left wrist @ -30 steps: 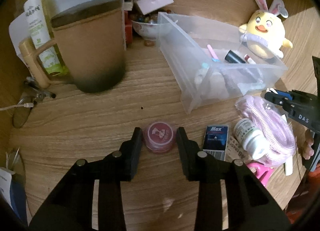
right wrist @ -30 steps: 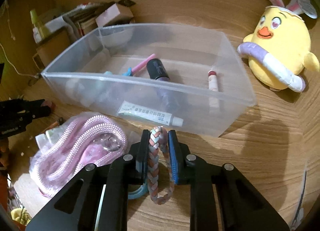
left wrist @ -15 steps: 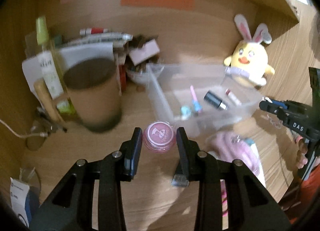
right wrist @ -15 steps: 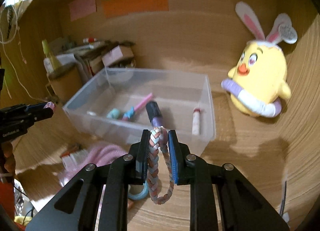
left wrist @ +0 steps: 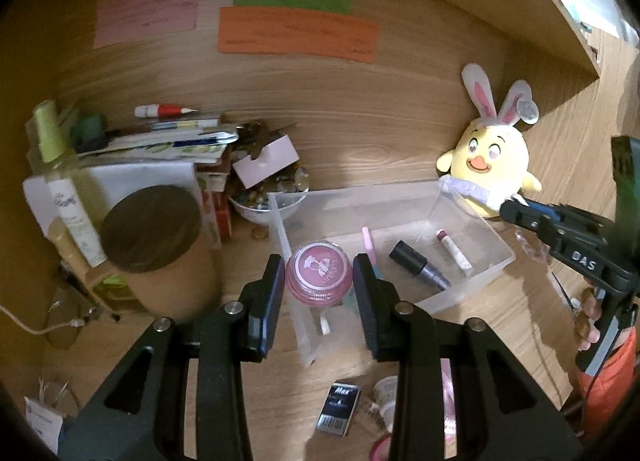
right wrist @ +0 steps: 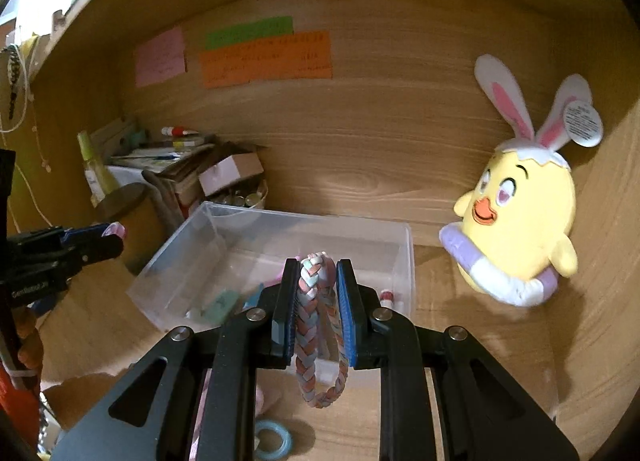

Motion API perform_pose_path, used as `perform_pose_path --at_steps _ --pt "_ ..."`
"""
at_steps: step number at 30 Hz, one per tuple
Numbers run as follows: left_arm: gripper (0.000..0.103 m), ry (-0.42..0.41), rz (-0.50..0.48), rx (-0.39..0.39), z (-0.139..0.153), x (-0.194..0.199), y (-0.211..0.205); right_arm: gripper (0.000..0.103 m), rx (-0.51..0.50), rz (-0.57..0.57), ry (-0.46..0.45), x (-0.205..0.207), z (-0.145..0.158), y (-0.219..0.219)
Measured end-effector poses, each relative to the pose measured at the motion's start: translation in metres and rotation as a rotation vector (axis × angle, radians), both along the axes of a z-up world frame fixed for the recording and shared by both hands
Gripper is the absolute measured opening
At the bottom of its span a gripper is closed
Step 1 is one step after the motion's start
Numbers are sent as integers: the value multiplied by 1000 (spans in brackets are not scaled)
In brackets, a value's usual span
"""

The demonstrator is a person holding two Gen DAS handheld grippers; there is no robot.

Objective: Organize objects
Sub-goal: 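Carry the bracelet and jar into the clear bin and release both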

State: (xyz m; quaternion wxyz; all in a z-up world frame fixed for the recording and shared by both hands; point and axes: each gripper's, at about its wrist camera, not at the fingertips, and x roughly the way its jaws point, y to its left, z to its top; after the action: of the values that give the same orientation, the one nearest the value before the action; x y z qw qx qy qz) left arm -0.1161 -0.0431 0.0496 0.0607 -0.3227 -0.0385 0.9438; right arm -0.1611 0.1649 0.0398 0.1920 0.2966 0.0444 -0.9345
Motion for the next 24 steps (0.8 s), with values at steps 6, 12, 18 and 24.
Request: perform_pose_path --at_steps 6,12,18,24 --pt "35 -34 -26 -33 -11 -20 17 17 40 28 -75 -28 -24 -15" --pt "35 -106 -34 -22 -34 -44 23 17 82 73 -156 -41 -54 -36" --pt "35 -116 -39 -8 -41 -48 22 17 110 113 -174 -41 -64 -50" --pt "35 -113 -52 -15 -39 -46 25 19 147 126 -166 -36 -65 -59"
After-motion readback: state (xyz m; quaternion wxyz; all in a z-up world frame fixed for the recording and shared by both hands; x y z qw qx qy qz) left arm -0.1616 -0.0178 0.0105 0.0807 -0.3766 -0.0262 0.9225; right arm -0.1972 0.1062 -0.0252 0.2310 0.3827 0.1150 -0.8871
